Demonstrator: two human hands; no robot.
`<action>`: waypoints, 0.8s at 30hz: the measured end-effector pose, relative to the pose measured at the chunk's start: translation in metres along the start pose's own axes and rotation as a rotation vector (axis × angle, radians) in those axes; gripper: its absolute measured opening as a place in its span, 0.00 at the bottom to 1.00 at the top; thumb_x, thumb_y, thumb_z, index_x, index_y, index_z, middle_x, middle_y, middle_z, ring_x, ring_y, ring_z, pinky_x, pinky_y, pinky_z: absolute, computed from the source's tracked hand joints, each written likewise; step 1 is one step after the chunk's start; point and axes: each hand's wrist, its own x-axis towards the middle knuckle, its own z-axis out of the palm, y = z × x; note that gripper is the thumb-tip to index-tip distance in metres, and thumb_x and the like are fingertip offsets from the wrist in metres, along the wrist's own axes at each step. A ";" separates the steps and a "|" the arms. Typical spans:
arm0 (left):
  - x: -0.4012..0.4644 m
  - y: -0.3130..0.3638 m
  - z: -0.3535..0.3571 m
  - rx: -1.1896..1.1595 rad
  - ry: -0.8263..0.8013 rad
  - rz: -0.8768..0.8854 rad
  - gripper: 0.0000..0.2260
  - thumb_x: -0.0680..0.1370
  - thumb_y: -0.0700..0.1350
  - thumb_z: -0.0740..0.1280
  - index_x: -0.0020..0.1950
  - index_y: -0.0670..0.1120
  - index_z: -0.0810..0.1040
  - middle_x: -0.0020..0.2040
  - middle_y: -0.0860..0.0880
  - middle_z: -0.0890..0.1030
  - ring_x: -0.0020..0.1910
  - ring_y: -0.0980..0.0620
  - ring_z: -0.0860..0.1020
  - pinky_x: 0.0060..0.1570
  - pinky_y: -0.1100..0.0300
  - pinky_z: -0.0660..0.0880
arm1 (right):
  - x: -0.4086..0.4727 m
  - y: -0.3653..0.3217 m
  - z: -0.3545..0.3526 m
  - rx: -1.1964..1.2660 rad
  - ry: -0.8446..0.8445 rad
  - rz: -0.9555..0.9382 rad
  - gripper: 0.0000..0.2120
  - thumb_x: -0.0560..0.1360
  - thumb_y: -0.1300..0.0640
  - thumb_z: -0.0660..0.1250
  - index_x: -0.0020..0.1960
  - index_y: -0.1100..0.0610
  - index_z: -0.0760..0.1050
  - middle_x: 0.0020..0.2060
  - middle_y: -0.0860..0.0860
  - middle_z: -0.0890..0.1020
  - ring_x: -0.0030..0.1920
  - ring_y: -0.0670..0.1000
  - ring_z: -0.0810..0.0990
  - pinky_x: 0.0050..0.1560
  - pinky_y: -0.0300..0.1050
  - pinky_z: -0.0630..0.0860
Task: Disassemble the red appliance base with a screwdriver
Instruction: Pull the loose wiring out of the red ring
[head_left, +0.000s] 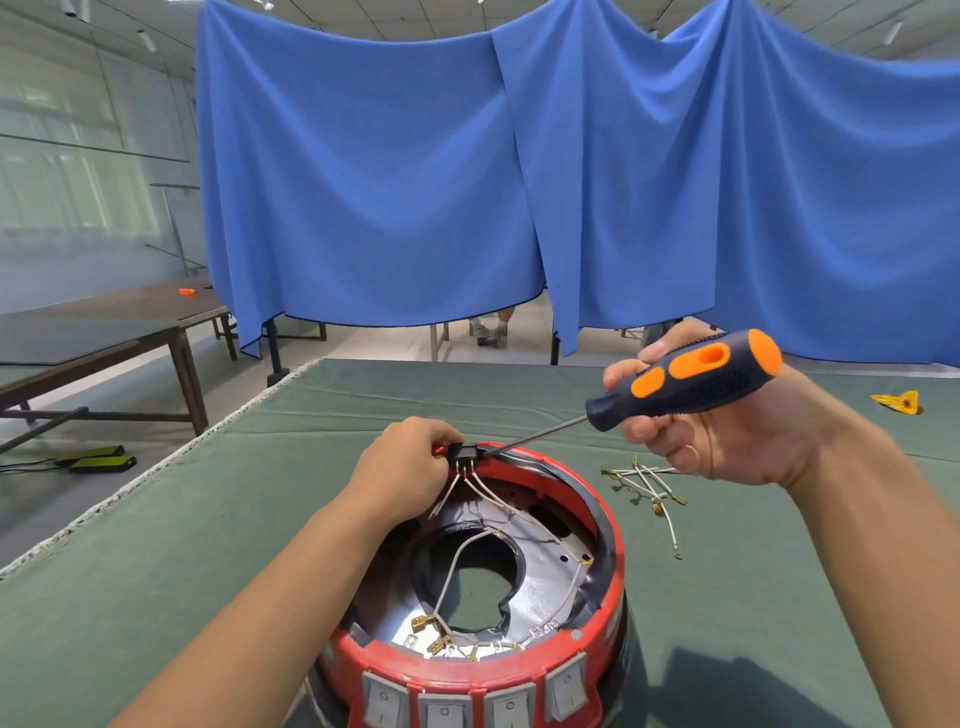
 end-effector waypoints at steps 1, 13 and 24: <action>0.000 0.000 0.000 0.001 0.006 0.001 0.19 0.73 0.34 0.61 0.59 0.49 0.80 0.57 0.50 0.81 0.58 0.48 0.77 0.60 0.52 0.73 | -0.001 -0.001 -0.001 -0.006 -0.006 -0.003 0.10 0.63 0.53 0.64 0.34 0.58 0.80 0.28 0.58 0.76 0.21 0.49 0.74 0.19 0.36 0.73; 0.019 0.003 0.004 -0.025 -0.003 0.113 0.15 0.72 0.33 0.62 0.53 0.44 0.83 0.51 0.48 0.84 0.53 0.50 0.80 0.57 0.59 0.74 | -0.010 -0.001 -0.010 -0.091 0.091 -0.149 0.17 0.56 0.61 0.72 0.45 0.57 0.77 0.34 0.60 0.80 0.26 0.52 0.77 0.24 0.40 0.76; 0.004 0.012 -0.014 0.333 -0.137 -0.123 0.20 0.74 0.37 0.57 0.65 0.44 0.72 0.65 0.43 0.74 0.64 0.41 0.70 0.63 0.48 0.68 | 0.064 0.053 0.017 -0.834 0.537 -0.167 0.12 0.72 0.51 0.66 0.47 0.52 0.63 0.33 0.49 0.76 0.30 0.48 0.73 0.28 0.41 0.69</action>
